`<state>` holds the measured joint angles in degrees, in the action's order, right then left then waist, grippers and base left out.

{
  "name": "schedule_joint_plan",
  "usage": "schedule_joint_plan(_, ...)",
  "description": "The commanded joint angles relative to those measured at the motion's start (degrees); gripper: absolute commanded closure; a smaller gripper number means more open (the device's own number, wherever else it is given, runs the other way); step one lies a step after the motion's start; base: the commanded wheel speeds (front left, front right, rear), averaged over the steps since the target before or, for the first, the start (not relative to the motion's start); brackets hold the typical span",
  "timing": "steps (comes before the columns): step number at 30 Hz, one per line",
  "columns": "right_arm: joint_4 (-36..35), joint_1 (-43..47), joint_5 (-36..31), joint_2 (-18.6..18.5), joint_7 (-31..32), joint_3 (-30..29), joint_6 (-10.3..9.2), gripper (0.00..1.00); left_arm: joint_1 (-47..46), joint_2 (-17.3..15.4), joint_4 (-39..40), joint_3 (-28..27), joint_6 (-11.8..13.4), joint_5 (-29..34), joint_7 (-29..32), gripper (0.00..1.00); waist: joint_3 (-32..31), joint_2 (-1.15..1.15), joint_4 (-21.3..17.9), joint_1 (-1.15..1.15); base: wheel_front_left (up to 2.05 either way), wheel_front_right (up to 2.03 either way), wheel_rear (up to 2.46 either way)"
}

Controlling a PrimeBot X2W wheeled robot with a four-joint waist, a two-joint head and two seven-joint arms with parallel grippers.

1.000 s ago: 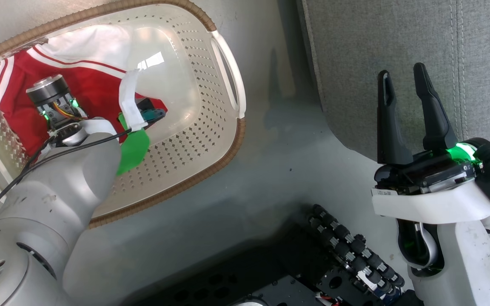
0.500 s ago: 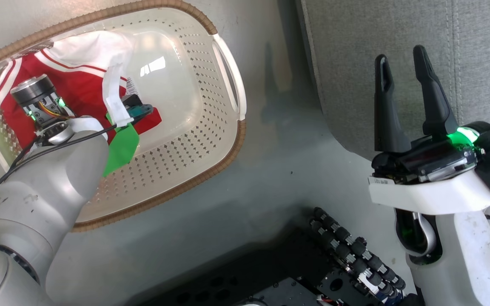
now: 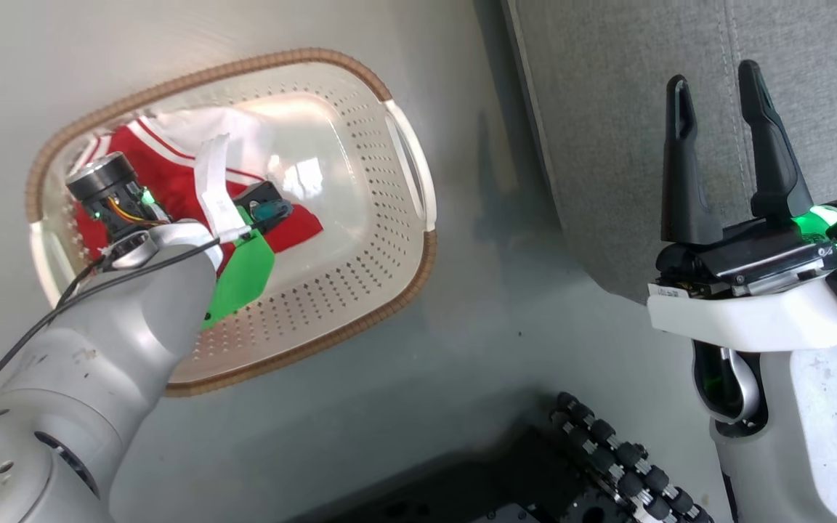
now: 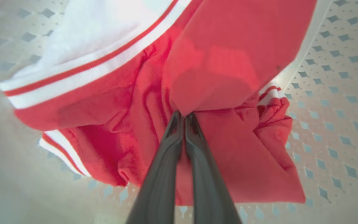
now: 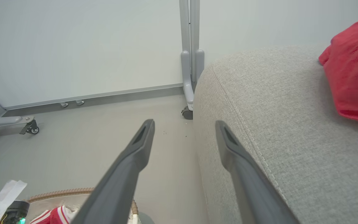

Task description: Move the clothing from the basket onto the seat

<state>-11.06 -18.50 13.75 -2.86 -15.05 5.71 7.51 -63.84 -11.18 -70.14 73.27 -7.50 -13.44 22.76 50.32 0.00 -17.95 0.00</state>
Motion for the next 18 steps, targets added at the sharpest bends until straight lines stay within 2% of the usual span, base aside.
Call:
schedule_joint_plan(1,0.25,0.25,-0.67,-0.04,-0.19,-0.44,-0.04,0.00,1.30,0.48,-0.33,-0.12,0.69,-0.29,-1.00,1.00,-5.02,0.00,3.02,0.00,0.00,0.00,0.00)
schedule_joint_plan(7,0.86,2.19,-2.85,-0.06,-0.19,-1.77,-0.04,0.00,4.06,3.07,-1.19,-0.92,2.71,-2.01,-6.17,1.00,-11.31,0.00,5.88,0.00,0.00,0.00,0.00)
schedule_joint_plan(12,1.46,3.50,-4.14,-0.75,-0.19,-2.36,-0.04,0.00,6.82,4.71,-1.28,-2.06,6.12,-3.15,-14.03,1.00,-16.63,0.00,8.24,0.00,0.00,0.00,0.00)
schedule_joint_plan(18,2.14,5.47,-4.44,-1.77,-0.19,-3.43,-0.04,0.00,9.95,6.32,-1.56,-3.54,8.56,-5.37,-21.10,1.00,-22.47,0.00,10.85,0.00,0.00,0.00,0.00)
